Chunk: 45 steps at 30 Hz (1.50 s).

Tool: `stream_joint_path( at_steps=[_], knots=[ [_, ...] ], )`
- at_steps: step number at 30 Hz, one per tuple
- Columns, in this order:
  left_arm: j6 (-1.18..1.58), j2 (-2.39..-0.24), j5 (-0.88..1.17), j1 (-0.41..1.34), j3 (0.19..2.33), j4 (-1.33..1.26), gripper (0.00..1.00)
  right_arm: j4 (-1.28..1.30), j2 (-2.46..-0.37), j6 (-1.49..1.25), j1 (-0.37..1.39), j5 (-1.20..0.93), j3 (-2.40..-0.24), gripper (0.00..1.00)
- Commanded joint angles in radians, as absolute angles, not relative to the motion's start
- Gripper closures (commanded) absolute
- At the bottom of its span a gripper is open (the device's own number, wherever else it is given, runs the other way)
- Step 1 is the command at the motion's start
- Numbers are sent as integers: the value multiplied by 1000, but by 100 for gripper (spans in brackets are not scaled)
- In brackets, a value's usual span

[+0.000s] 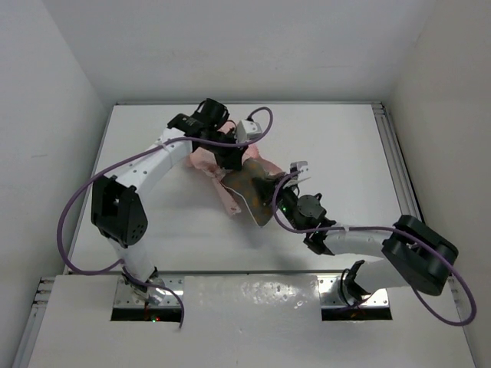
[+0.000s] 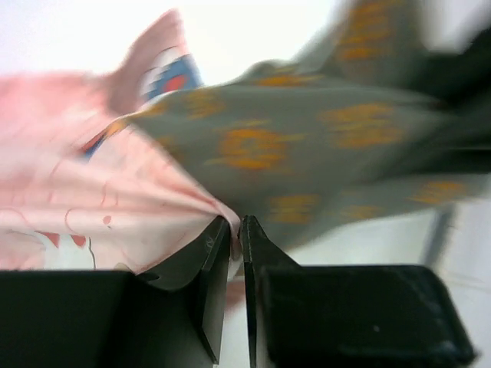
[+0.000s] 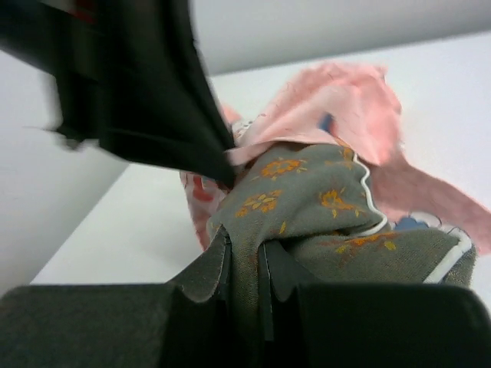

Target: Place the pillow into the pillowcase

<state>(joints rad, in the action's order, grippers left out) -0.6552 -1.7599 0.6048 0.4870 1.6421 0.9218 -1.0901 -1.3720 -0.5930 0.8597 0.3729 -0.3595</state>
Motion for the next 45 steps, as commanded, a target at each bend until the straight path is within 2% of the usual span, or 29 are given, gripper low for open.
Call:
stream_joint_path(
  at_steps=[1, 2, 4, 9, 12, 16, 21, 25, 26, 29, 31, 32, 34, 35, 37, 38, 40, 41, 45],
  knots=[
    [-548, -1713, 447, 424, 1594, 750, 88, -1430, -1267, -503, 879, 440, -417, 100],
    [-537, -1721, 373, 419, 1580, 730, 88, -1430, -1266, -493, 879, 440, -417, 100],
    [-534, -1732, 354, 411, 1557, 704, 86, -1430, -1284, -489, 885, 445, -419, 100],
    [-586, -1732, 508, 461, 1578, 765, 85, -1478, -1393, -499, 884, 480, -457, 100],
    [-646, -1733, 641, 505, 1615, 837, 85, -1576, -1538, -465, 885, 512, -509, 100],
    [-663, -1740, 693, 514, 1612, 862, 85, -1669, -1641, -443, 881, 534, -570, 100],
    [-631, -1727, 677, 444, 1559, 809, 85, -1671, -1666, -459, 865, 515, -612, 100],
    [-557, -1715, 528, 393, 1510, 717, 84, -1654, -1651, -471, 844, 454, -601, 100],
    [-540, -1715, 496, 384, 1491, 686, 73, -1597, -1652, -479, 833, 436, -604, 100],
    [-489, -1704, 390, 351, 1451, 658, 56, -1424, -1663, -525, 819, 364, -600, 100],
    [-454, -1689, 355, 322, 1421, 650, 53, -1362, -1687, -554, 819, 353, -581, 98],
    [-448, -1668, 350, 310, 1381, 644, 50, -1327, -1693, -564, 815, 332, -549, 78],
    [-417, -1651, 348, 287, 1341, 638, 48, -1290, -1704, -581, 805, 290, -519, 49],
    [-398, -1641, 344, 285, 1303, 643, 46, -1219, -1700, -587, 795, 252, -499, 25],
    [-384, -1644, 348, 290, 1270, 658, 44, -1105, -1681, -574, 784, 227, -499, 7],
    [-374, -1649, 354, 294, 1235, 664, 41, -942, -1657, -563, 778, 226, -523, 1],
    [-344, -1647, 357, 305, 1195, 657, 35, -740, -1635, -497, 775, 265, -578, 1],
    [-327, -1640, 356, 311, 1146, 625, 29, -557, -1631, -474, 775, 290, -650, 1],
    [-224, -1638, 246, 341, 1062, 526, 22, -390, -1664, -342, 776, 315, -745, 1]
  ],
)
